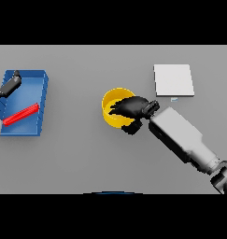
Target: Pick up the red beaker and tilt it to pour out 1 green nut into yellow bowl. Pick up the yellow bowl and place it on the metallic measuring scale.
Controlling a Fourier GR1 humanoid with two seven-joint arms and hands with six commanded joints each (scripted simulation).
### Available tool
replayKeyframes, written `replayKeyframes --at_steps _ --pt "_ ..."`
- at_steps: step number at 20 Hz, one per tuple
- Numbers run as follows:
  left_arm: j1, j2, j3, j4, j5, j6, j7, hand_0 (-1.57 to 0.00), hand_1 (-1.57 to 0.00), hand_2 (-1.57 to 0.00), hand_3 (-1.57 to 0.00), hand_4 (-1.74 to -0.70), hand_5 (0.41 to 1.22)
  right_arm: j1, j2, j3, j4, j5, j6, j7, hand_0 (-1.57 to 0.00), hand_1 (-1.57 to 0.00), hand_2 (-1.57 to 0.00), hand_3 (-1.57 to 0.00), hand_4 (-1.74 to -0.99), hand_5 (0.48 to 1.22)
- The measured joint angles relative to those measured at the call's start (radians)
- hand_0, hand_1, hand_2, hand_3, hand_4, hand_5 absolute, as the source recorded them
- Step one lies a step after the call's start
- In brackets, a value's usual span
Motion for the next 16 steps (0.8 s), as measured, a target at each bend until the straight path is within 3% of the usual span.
replayKeyframes --at_steps 2,5,7,9,12,16 --pt "0.006 0.003 -0.001 -0.006 0.001 -0.004 -0.007 0.00 0.00 0.00 0.00 -0.76 0.703 0.008 -0.011 0.003 -0.022 0.001 0.010 -0.001 -0.67 -0.65 -0.61 -0.31 -1.394 0.976" --pt "-0.008 0.000 -0.001 0.018 -0.004 0.000 0.000 0.00 0.00 0.00 0.00 -0.76 0.701 0.006 -0.015 0.007 -0.020 -0.010 0.013 -0.033 -1.11 -1.10 -1.08 -0.71 -1.557 1.096" --pt "0.002 0.006 -0.002 0.001 -0.009 0.004 -0.003 0.00 0.00 0.00 0.00 -0.75 0.698 0.003 -0.014 0.010 -0.018 -0.019 0.025 -0.024 -1.28 -1.27 -1.18 -1.01 -1.623 1.141" --pt "-0.003 0.008 -0.004 0.002 -0.006 -0.008 -0.003 0.00 0.00 0.00 0.00 -0.75 0.692 0.002 -0.027 0.009 -0.028 -0.031 0.040 -0.034 -1.38 -1.38 -1.23 -1.21 -1.666 1.170" --pt "-0.001 0.008 -0.009 -0.009 -0.012 -0.007 0.010 0.00 0.00 0.00 0.00 -0.74 0.689 0.004 -0.034 0.012 -0.038 -0.043 0.039 -0.030 -1.47 -1.47 -1.28 -1.37 -1.702 1.195" --pt "-0.007 0.008 -0.007 0.004 -0.009 -0.009 -0.002 0.00 0.00 0.00 0.00 -0.73 0.685 0.005 -0.043 0.013 -0.056 -0.056 0.028 -0.027 -1.53 -1.53 -1.31 -1.40 -1.725 1.210"
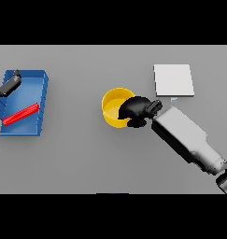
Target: Pick up the red beaker and tilt it to pour out 1 green nut into yellow bowl. Pick up the yellow bowl and place it on the metallic measuring scale.
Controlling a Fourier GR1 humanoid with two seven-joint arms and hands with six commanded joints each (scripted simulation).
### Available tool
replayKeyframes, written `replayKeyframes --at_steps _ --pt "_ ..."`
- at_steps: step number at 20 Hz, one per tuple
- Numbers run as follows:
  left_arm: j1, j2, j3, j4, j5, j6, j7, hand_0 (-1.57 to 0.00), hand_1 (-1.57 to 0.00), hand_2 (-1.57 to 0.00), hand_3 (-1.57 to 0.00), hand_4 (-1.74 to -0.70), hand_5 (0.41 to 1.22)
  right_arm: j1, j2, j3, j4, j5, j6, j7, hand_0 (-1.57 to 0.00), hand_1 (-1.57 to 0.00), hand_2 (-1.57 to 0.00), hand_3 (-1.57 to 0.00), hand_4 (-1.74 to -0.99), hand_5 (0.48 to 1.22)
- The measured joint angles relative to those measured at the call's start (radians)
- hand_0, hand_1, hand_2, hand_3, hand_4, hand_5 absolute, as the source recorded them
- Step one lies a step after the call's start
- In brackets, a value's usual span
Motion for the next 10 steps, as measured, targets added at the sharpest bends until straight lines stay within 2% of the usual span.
replayKeyframes --at_steps 3,7,10 --pt "0.012 0.005 0.000 -0.019 0.002 -0.006 -0.002 0.00 0.00 0.00 0.00 -0.73 0.691 -0.007 -0.033 -0.015 -0.039 -0.011 0.012 -0.007 -1.55 -1.55 -1.37 -1.31 -1.733 1.215" --pt "0.000 0.010 0.003 -0.012 0.000 -0.004 0.003 0.00 0.00 0.00 0.00 -0.73 0.697 -0.024 -0.064 -0.054 -0.112 -0.031 0.062 0.043 -1.56 -1.56 -1.42 -1.24 -1.738 1.219" --pt "0.000 0.010 0.001 -0.015 -0.003 -0.001 0.003 0.00 0.00 0.00 0.00 -0.74 0.697 -0.026 -0.089 -0.089 -0.155 -0.034 0.060 0.077 -1.57 -1.57 -1.44 -1.26 -1.739 1.220"
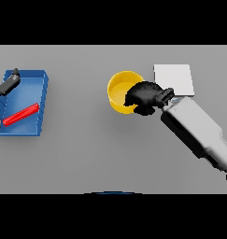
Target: Pick up the red beaker and tilt it to pour out 1 green nut into yellow bowl. Pick up the yellow bowl and place it on the metallic measuring scale.
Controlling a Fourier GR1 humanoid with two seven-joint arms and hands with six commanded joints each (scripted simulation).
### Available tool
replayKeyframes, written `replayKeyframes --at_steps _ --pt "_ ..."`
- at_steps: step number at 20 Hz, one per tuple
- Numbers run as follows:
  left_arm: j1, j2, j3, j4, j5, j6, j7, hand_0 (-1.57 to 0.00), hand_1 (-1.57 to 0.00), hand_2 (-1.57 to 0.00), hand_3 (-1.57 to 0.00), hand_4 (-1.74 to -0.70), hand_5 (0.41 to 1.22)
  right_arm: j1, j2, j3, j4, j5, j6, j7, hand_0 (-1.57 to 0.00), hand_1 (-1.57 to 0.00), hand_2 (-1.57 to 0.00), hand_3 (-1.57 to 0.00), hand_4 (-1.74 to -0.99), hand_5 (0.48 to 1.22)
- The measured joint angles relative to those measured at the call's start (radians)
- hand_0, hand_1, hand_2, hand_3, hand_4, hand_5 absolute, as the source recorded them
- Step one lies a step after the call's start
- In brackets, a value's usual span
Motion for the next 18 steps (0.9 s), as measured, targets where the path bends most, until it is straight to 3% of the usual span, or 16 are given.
replayKeyframes --at_steps 3,6,9,14,18 --pt "-0.005 -0.005 0.002 0.013 0.001 0.006 -0.009 0.00 0.00 0.00 0.00 -0.75 0.697 -0.003 -0.036 -0.033 0.008 -0.004 -0.018 -0.020 -1.57 -1.57 -1.44 -1.38 -1.740 1.220" --pt "0.004 0.003 0.001 -0.006 0.002 -0.006 0.007 0.00 0.00 0.00 0.00 -0.74 0.704 -0.020 -0.061 -0.073 0.048 -0.011 -0.023 -0.011 -1.57 -1.57 -1.48 -1.28 -1.741 1.220" --pt "0.000 -0.001 0.000 0.001 -0.001 -0.003 0.008 0.00 0.00 0.00 0.00 -0.74 0.710 -0.029 -0.107 -0.112 0.074 -0.017 -0.066 -0.042 -1.57 -1.57 -1.52 -1.23 -1.741 1.221" --pt "0.024 0.004 0.002 -0.019 0.003 -0.009 0.004 0.00 0.00 0.00 0.00 -0.74 0.699 -0.066 -0.151 -0.163 0.232 0.008 -0.162 -0.084 -1.57 -1.57 -1.51 -1.19 -1.741 1.221" --pt "0.008 0.007 0.003 -0.024 0.003 -0.015 0.017 0.00 0.00 0.00 0.00 -0.73 0.688 -0.095 -0.143 -0.194 0.364 0.024 -0.238 -0.106 -1.57 -1.57 -1.49 -1.20 -1.741 1.221"
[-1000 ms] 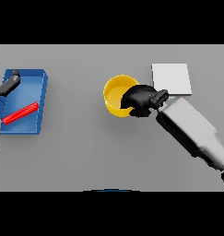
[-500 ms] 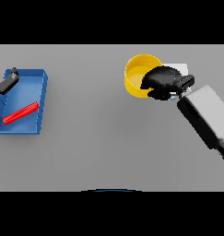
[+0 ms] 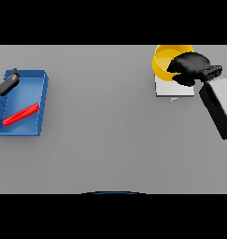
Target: Pick up the red beaker and tilt it to pour out 1 green nut into yellow bowl. Pick up the yellow bowl and place it on the metallic measuring scale.
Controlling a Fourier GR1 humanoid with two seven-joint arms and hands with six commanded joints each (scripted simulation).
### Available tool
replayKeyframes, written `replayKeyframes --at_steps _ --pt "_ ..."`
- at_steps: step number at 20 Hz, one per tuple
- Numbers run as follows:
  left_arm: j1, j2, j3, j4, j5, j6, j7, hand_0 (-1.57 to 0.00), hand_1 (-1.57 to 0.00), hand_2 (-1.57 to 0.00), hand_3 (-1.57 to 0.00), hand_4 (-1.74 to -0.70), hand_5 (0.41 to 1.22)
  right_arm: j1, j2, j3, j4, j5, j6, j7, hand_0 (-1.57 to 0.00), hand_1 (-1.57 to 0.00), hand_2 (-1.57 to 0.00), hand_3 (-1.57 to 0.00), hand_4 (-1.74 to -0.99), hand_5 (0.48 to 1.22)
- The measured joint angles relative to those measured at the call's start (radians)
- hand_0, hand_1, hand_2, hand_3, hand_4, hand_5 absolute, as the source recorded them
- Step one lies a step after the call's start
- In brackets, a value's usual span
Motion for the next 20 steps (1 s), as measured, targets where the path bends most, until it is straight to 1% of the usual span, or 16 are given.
replayKeyframes --at_steps 3,4,5,6,8,9,10,12,13,14,15,16,17,18,19,20 --pt "0.013 0.004 0.002 -0.008 0.001 -0.004 0.009 0.00 0.00 0.00 0.00 -0.72 0.682 -0.014 0.003 -0.009 0.107 0.021 -0.051 -0.025 -1.57 -1.57 -1.44 -1.28 -1.741 1.221" --pt "0.009 0.000 0.002 0.003 0.001 0.000 0.001 0.00 0.00 0.00 0.00 -0.72 0.681 -0.012 0.012 -0.011 0.148 0.029 -0.076 -0.033 -1.57 -1.57 -1.42 -1.31 -1.741 1.221" --pt "-0.001 0.000 0.005 0.002 0.001 0.001 0.011 0.00 0.00 0.00 0.00 -0.72 0.682 -0.015 0.018 -0.014 0.172 0.028 -0.079 -0.036 -1.57 -1.57 -1.41 -1.35 -1.741 1.221" --pt "0.007 0.005 0.005 -0.003 0.002 -0.003 0.009 0.00 0.00 0.00 0.00 -0.72 0.681 -0.017 0.025 -0.018 0.209 0.033 -0.101 -0.051 -1.57 -1.57 -1.40 -1.36 -1.741 1.221" --pt "0.013 0.004 0.005 -0.003 0.000 0.000 0.006 0.00 0.00 0.00 0.00 -0.72 0.678 -0.031 0.036 -0.023 0.259 0.036 -0.111 -0.061 -1.57 -1.57 -1.40 -1.35 -1.741 1.221" --pt "0.002 0.010 0.009 0.008 -0.001 -0.001 0.007 0.00 0.00 0.00 0.00 -0.72 0.676 -0.029 0.045 -0.023 0.268 0.037 -0.121 -0.063 -1.57 -1.57 -1.38 -1.33 -1.741 1.221" --pt "0.006 0.001 0.004 -0.001 -0.001 0.004 0.005 0.00 0.00 0.00 0.00 -0.73 0.675 -0.023 0.041 -0.027 0.282 0.033 -0.130 -0.093 -1.57 -1.57 -1.36 -1.34 -1.741 1.221" --pt "0.000 0.003 0.002 -0.004 -0.001 -0.002 0.009 0.00 0.00 0.00 0.00 -0.73 0.673 -0.031 0.065 -0.032 0.304 0.032 -0.140 -0.066 -1.57 -1.57 -1.34 -1.40 -1.741 1.221" --pt "0.002 0.002 0.001 0.004 -0.005 0.001 0.016 0.00 0.00 0.00 0.00 -0.72 0.671 -0.034 0.056 -0.037 0.317 0.028 -0.144 -0.105 -1.56 -1.57 -1.34 -1.44 -1.741 1.221" --pt "-0.002 0.002 -0.001 0.005 -0.010 0.003 0.014 0.00 0.00 0.00 0.00 -0.72 0.669 -0.036 0.064 -0.039 0.327 0.027 -0.147 -0.096 -1.50 -1.57 -1.33 -1.46 -1.741 1.221" --pt "-0.009 -0.001 0.001 0.006 -0.006 0.003 0.018 0.00 0.00 0.00 0.00 -0.72 0.668 -0.043 0.068 -0.039 0.339 0.029 -0.146 -0.103 -1.46 -1.57 -1.34 -1.45 -1.741 1.221" --pt "-0.008 0.002 -0.001 0.008 -0.008 0.000 0.011 0.00 0.00 0.00 0.00 -0.72 0.667 -0.042 0.071 -0.039 0.342 0.027 -0.144 -0.106 -1.45 -1.50 -1.38 -1.39 -1.734 1.221" --pt "-0.014 -0.002 -0.006 0.010 -0.014 0.002 0.019 0.00 0.00 0.00 0.00 -0.73 0.669 -0.052 0.069 -0.041 0.354 0.030 -0.144 -0.107 -1.47 -1.48 -1.42 -1.24 -1.736 1.221" --pt "-0.010 0.000 -0.005 0.002 -0.008 -0.002 0.009 0.00 0.00 0.00 0.00 -0.72 0.671 -0.053 0.070 -0.047 0.356 0.026 -0.142 -0.104 -1.49 -1.48 -1.45 -1.10 -1.737 1.221" --pt "-0.012 0.001 -0.007 0.003 -0.013 -0.001 0.010 0.00 0.00 0.00 0.00 -0.72 0.671 -0.054 0.070 -0.051 0.353 0.023 -0.139 -0.106 -1.44 -1.34 -1.29 -0.99 -1.688 1.221" --pt "-0.010 -0.005 -0.010 0.004 -0.017 0.004 0.018 0.00 0.00 0.00 0.00 -0.72 0.668 -0.046 0.074 -0.050 0.351 0.024 -0.134 -0.100 -1.23 -1.10 -1.09 -0.89 -1.657 1.149"
